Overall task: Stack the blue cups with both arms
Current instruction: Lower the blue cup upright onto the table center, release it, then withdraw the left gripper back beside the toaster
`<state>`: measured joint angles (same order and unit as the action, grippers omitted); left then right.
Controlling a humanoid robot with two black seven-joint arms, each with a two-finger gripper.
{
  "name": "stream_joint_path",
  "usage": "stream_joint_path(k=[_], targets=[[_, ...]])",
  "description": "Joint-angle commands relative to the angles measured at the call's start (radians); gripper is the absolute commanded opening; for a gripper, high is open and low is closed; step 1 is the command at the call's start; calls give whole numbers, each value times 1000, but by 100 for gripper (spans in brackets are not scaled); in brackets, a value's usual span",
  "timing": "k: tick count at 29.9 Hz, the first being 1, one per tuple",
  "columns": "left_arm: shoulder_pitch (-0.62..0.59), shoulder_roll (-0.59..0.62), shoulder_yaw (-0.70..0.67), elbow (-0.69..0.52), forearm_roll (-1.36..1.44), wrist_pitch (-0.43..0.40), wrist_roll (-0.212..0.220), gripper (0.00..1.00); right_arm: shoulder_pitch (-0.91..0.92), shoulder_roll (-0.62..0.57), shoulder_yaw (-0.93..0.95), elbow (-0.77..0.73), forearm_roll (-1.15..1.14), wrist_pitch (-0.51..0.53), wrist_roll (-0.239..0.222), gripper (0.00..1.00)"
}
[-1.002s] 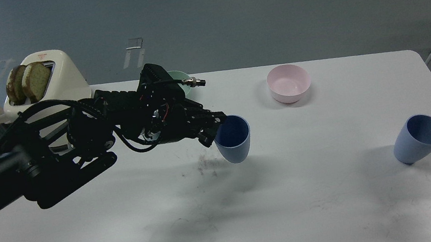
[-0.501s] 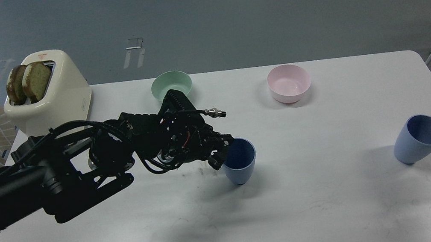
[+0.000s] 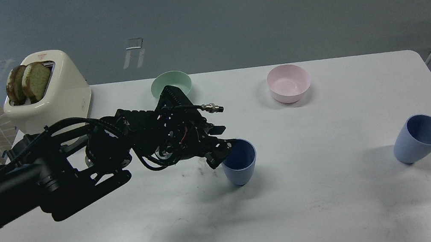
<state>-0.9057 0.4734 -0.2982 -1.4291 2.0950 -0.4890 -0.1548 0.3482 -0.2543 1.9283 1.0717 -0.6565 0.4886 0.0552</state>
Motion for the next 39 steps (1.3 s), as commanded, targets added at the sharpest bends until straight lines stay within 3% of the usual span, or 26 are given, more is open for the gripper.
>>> stream_joint_path(k=[1, 4, 6, 9, 12, 15, 17, 23, 27, 33, 39], targets=[[-4, 4, -31, -1, -53, 0, 0, 84, 0, 0, 0, 1, 0, 0, 0, 100], [-4, 13, -91, -1, -133, 0, -2, 94, -5, -3, 0, 1, 0, 0, 0, 100], [1, 19, -153, 6, -222, 0, -5, 95, -2, -5, -2, 4, -2, 0, -1, 100], [24, 22, -263, 19, -369, 0, -5, 96, -6, -23, -5, 34, -5, 0, -8, 99], [131, 19, -407, 93, -586, 0, -12, 97, -8, -95, -31, 48, -5, 0, -9, 99], [209, 19, -578, 104, -832, 85, -16, 98, -8, -163, -86, 59, -8, 0, -9, 99], [237, 19, -646, 104, -924, 93, -16, 98, -9, -193, -104, 71, -14, 0, -8, 99], [323, 17, -900, 116, -1236, 96, -12, 98, -81, -319, -143, 226, -70, 0, -3, 99], [375, -2, -1031, 159, -1374, 124, -14, 98, -136, -420, -179, 333, -375, 0, -3, 99], [413, -52, -1079, 182, -1471, 239, -2, 98, -143, -485, -276, 405, -766, 0, 5, 99], [410, -85, -1125, 185, -1508, 242, 3, 98, -150, -542, -417, 433, -1086, 0, 17, 99]])
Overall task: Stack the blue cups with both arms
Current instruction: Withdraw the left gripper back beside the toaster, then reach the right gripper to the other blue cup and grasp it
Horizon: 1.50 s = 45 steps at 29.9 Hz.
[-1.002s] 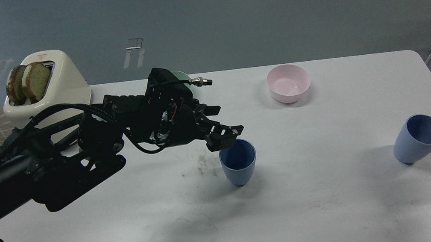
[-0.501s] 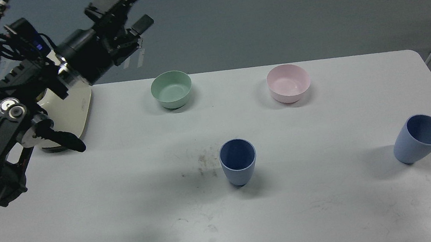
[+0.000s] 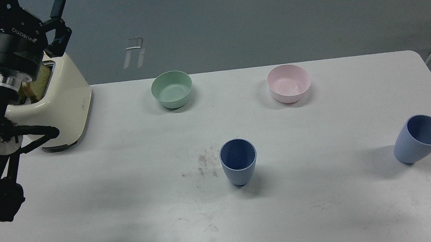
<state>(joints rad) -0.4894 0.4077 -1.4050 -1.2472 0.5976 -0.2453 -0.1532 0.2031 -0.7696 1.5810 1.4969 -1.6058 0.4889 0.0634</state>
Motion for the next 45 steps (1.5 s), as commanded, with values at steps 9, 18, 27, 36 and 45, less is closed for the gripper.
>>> stream_joint_path(k=[9, 18, 27, 36, 45], targets=[[5, -66, -17, 8, -10, -6, -2, 98, -185, -19, -99, 23, -278, 0, 10, 93], [46, -70, -28, 2, -10, 1, -5, 98, -260, 35, -102, 25, -384, -27, 9, 86], [32, -73, -12, -8, -1, -8, -5, 98, -303, 50, -108, 25, -440, -26, 6, 74], [26, -93, -12, -8, -1, -2, -3, 98, -327, 49, -110, 26, -444, -24, -2, 54], [22, -95, -12, -8, -1, -2, -3, 98, -332, 61, -107, 28, -444, -26, -4, 34]])
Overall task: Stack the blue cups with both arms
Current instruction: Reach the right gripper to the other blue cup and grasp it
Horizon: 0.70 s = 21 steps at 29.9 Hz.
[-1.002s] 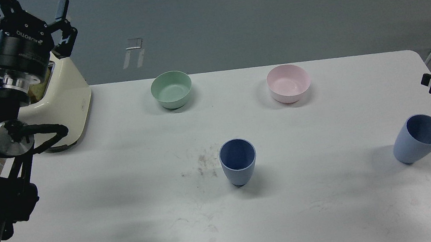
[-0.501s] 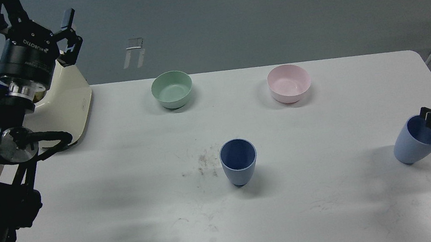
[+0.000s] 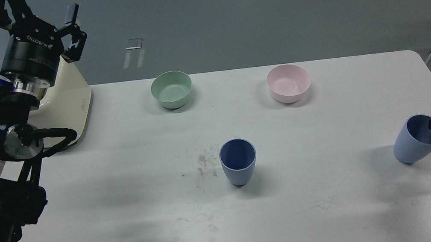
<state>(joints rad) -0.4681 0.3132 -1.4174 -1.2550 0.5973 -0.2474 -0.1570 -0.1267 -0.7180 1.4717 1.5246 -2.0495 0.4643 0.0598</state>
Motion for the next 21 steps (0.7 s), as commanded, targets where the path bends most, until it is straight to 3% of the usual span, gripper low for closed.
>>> stream_joint_path(k=[1, 15, 21], targets=[[0, 0, 0, 0, -1, 0, 1, 98, -2, 12, 2, 0, 0, -1, 0, 33], [-4, 0, 0, 2, -1, -1, 1, 98, -2, 14, -1, -1, 0, 1, 0, 30], [-4, 1, 0, 2, -1, -3, 2, 98, -2, 14, -2, -1, 0, 1, 0, 19]])
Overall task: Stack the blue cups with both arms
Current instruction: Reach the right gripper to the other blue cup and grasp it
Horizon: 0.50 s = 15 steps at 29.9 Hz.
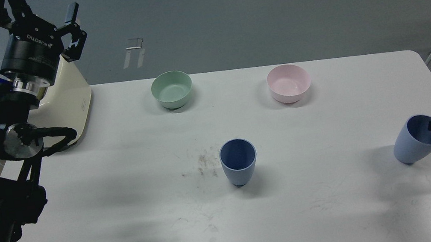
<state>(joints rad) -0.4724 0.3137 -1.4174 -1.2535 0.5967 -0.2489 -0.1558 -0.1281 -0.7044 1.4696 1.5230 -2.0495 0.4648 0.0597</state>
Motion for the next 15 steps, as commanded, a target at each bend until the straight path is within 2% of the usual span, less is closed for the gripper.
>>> stream_joint_path(k=[1, 7, 15], targets=[[0, -1, 0, -1, 0, -3, 1, 98, -4, 0, 0, 0, 0, 0, 0, 19], [1, -1, 0, -1, 0, -3, 1, 98, -10, 0, 0, 2, 0, 0, 0, 7], [0, 1, 0, -1, -2, -3, 1, 98, -16, 0, 1, 3, 0, 0, 0, 0]])
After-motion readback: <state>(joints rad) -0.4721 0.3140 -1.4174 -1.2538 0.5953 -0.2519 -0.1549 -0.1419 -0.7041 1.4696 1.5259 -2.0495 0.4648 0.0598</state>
